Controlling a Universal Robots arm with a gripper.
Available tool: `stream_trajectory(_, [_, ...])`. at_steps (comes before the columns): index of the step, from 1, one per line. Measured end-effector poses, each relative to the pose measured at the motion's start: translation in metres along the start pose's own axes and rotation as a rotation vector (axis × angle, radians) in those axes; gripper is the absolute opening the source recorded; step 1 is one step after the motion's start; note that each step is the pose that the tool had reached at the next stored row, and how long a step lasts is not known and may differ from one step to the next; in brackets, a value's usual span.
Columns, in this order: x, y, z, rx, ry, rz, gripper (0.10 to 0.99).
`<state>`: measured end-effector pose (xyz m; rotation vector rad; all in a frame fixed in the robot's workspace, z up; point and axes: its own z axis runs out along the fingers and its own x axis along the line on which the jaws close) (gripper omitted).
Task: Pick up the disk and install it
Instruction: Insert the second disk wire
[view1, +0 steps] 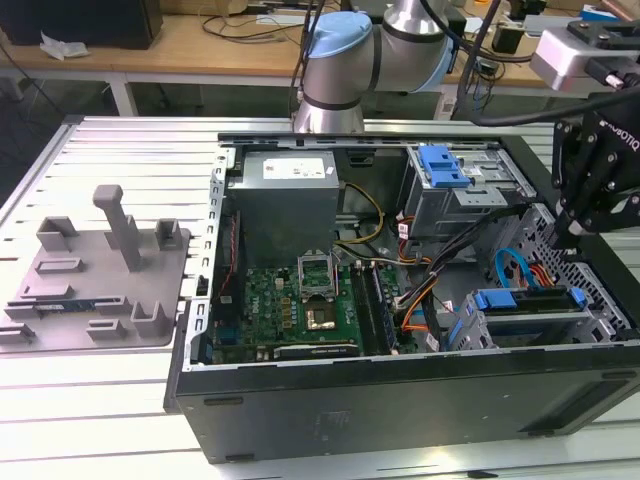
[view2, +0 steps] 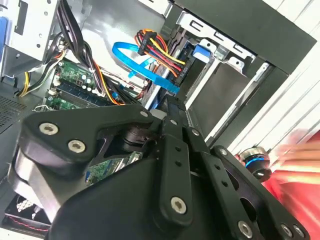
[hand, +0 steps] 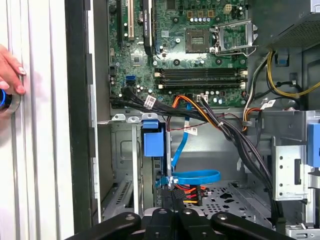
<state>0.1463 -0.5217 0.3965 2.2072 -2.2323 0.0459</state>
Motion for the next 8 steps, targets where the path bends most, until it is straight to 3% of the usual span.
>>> stream_trajectory(8, [-0.0002, 0.0, -0.0001, 0.0, 0.0005, 0.0, 0.106])
